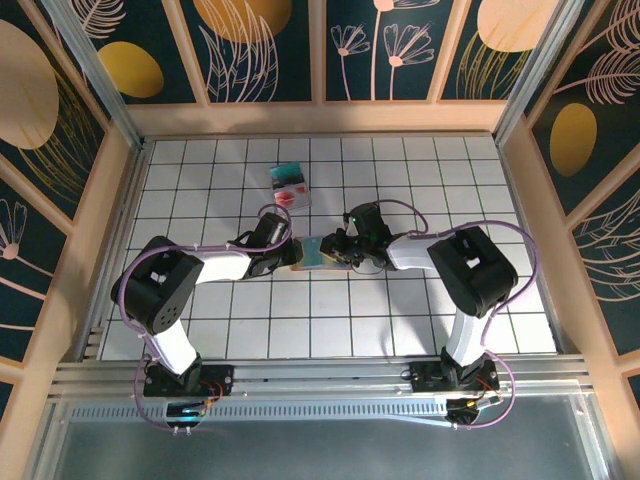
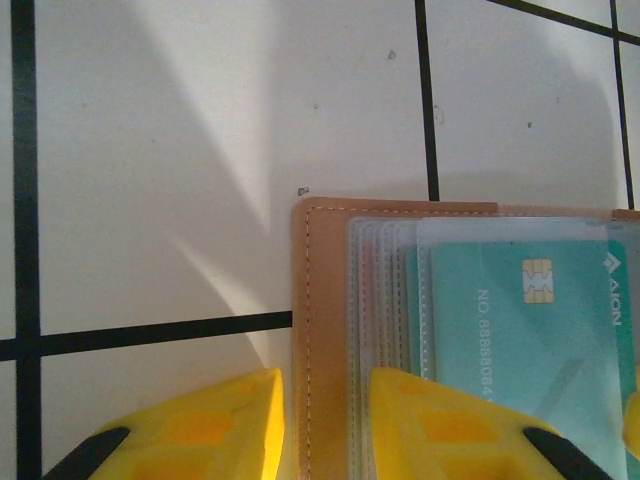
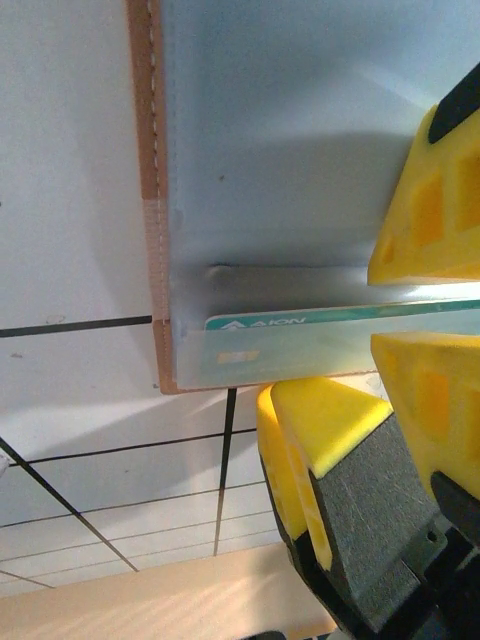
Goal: Take the credit cards out of the card holder
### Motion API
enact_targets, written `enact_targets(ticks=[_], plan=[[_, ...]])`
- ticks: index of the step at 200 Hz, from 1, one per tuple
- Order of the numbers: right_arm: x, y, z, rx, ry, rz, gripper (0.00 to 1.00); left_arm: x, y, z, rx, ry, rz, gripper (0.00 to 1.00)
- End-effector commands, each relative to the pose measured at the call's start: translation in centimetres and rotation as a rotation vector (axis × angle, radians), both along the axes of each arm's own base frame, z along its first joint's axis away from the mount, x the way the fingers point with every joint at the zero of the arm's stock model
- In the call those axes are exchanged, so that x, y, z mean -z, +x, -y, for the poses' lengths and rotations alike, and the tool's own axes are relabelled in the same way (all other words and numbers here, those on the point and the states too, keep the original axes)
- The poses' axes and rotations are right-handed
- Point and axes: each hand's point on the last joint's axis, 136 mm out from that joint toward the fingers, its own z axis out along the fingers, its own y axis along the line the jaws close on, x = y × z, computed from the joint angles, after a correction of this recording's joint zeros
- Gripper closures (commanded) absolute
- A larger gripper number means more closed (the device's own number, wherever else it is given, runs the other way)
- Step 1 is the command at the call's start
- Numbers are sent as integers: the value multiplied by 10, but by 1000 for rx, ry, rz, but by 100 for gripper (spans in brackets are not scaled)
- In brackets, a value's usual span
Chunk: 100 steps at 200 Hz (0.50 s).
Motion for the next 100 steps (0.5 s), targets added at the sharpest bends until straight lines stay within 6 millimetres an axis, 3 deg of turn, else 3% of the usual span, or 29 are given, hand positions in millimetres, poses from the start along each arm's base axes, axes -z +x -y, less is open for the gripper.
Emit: enact_targets(ticks=[1, 100], plan=[[-17, 2, 1, 7, 19, 36, 81, 32, -26, 6, 56, -11, -118, 71], [-17, -2, -3, -4, 36, 32, 81, 32, -26, 7, 58, -10, -121, 71]])
